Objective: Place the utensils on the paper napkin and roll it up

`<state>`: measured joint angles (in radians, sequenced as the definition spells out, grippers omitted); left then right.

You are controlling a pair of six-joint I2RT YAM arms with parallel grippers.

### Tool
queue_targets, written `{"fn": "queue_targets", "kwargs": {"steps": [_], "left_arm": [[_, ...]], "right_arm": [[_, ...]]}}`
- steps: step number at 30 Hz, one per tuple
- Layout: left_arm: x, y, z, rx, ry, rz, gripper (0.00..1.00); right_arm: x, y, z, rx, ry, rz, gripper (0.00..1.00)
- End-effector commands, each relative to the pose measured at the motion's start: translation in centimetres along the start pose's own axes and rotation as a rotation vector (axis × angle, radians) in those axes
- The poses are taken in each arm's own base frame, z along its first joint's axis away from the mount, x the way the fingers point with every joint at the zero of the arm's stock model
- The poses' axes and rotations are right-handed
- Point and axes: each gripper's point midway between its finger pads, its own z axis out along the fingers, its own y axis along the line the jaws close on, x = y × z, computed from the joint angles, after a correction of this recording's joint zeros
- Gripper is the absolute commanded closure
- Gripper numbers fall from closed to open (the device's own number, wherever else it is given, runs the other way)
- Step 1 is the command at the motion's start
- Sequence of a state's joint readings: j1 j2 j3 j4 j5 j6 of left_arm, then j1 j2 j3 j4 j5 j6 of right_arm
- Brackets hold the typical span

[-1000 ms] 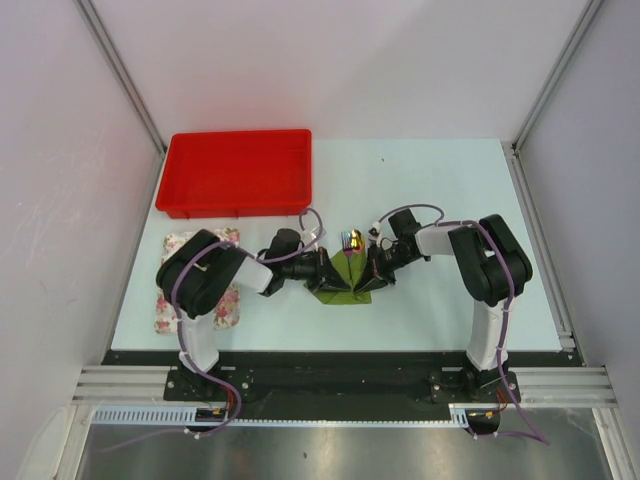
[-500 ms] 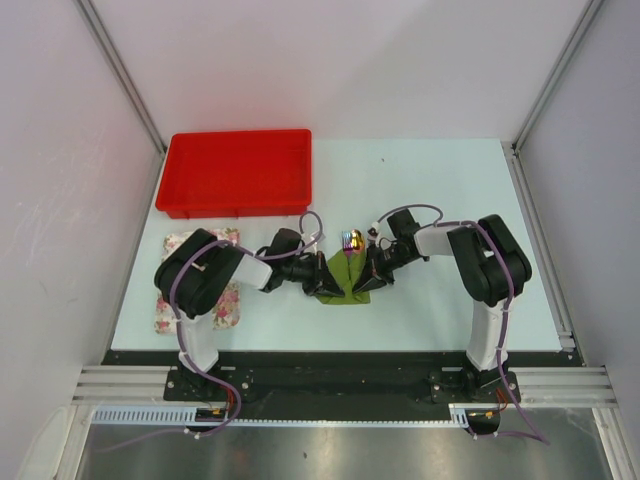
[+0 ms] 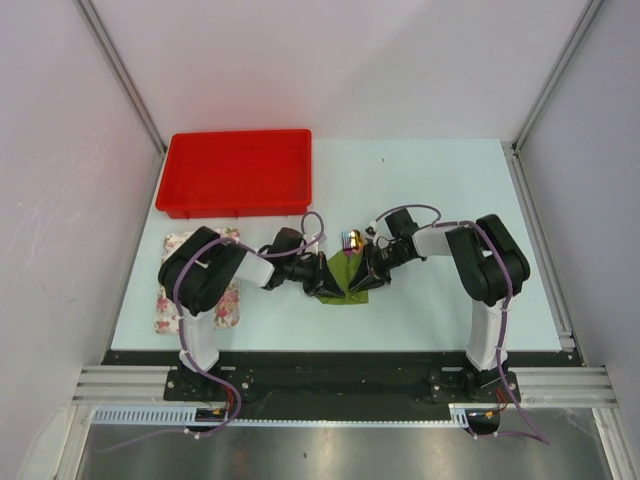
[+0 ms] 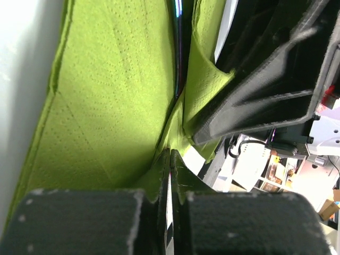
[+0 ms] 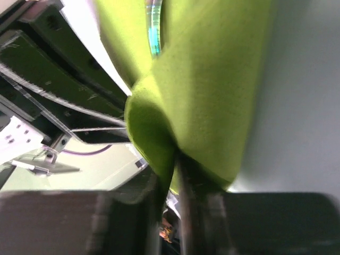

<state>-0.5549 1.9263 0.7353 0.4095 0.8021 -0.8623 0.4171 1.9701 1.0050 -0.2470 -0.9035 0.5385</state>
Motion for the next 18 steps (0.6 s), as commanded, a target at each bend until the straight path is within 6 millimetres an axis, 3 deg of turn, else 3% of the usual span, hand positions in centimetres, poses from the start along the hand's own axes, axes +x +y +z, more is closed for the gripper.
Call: {"fn": "queue_targets", "kwargs": {"steps": [1,2,6,10,13,18], "left_arm": [[-1.2,-1.0,-0.7,0.037,-0.056,0.065,0.94],[-1.4,-1.2,-1.1,0.049,-0.072,0.072,0.92],[-3.4,-1.3,-3.5,0.066,-0.153,0.079,0.84],[-6.5,-1.3,-6.4,0.062,-0.249,0.100,0.75],[-8.2,-2.1,-7.7,0.065,-0.285,0.137,0.66],[-10.2,-3.6,-7.8,0.066,-0.297,0.172,0.63]], "right_arm": [[-0.4,0.3,0.5,-0.022,-0.001,-0.037,0.71],[-0.5,0.2,0.5,-0.024,-0.002,-0.035,0.61],[-0.5,0.5,0.6,-0.038,-0.004,-0.035,0.49],[-0.6,0.5,0.7,-0.036,-0.007,-0.040,0.47],[-0.5,0.3,0.8,-0.030,-0.004,-0.038,0.33],[-0.4,0.3,0.9,-0.020,-0.008,-0.044,0.32]]}}
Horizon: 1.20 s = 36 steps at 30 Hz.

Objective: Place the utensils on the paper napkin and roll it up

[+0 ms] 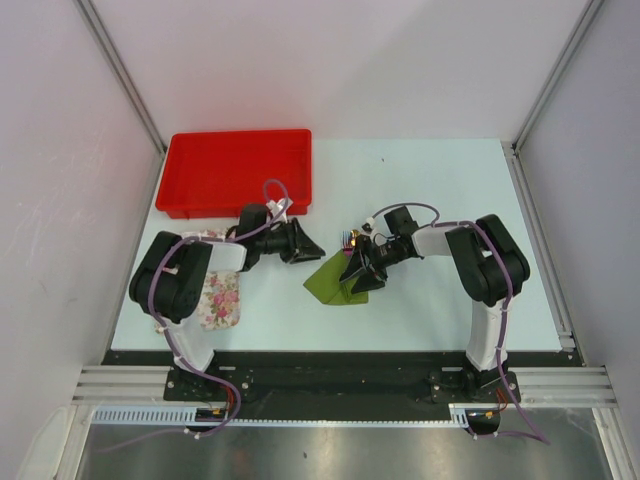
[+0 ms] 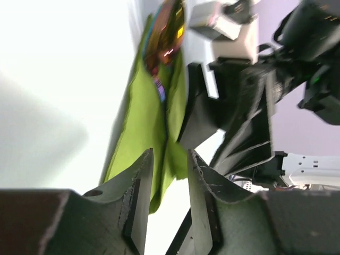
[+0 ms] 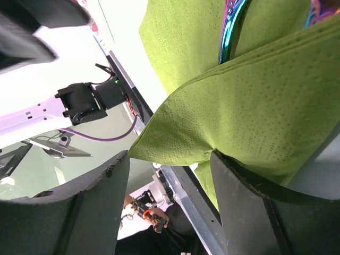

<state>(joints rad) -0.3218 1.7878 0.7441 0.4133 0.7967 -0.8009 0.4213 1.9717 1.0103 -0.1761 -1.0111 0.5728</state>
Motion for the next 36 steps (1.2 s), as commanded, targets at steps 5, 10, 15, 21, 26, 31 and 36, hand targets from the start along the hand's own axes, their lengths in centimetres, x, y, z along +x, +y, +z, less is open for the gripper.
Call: {"fn": "queue_targets", "kwargs": {"steps": [5,10,15,21,26,31,36], "left_arm": [[-1.5,-3.7,2.0,0.044,0.035,0.117,0.63],[0.2,-5.2,4.1,0.075,0.097,0.131,0.67],[1.9,-4.9,5.5,0.052,0.167,0.126,0.70],[4.7,-2.7,5.8,-0.011,0.251,0.099,0.74],[5.7,-0.8,5.3,-0.080,0.294,0.113,0.82],[5.9,0.6,5.0,-0.140,0.297,0.146,0.89],[5.8,1.3,5.5,-0.159,0.297,0.152,0.93]], "right_arm": [[-0.4,-2.3,0.9,0.097,-0.033,-0.014,0.31],[-0.5,-2.4,0.9,0.104,-0.040,-0.013,0.37],[-0.5,-2.5,0.9,0.108,-0.042,-0.015,0.37],[-0.7,-2.6,0.9,0.115,-0.050,-0.017,0.37],[-0.7,-2.5,0.7,0.114,-0.054,-0.016,0.38],[-1.1,-0.8,0.0,0.089,-0.078,-0.065,0.40],[-1.9,1.6,-1.8,0.091,-0.124,-0.160,0.55]]}}
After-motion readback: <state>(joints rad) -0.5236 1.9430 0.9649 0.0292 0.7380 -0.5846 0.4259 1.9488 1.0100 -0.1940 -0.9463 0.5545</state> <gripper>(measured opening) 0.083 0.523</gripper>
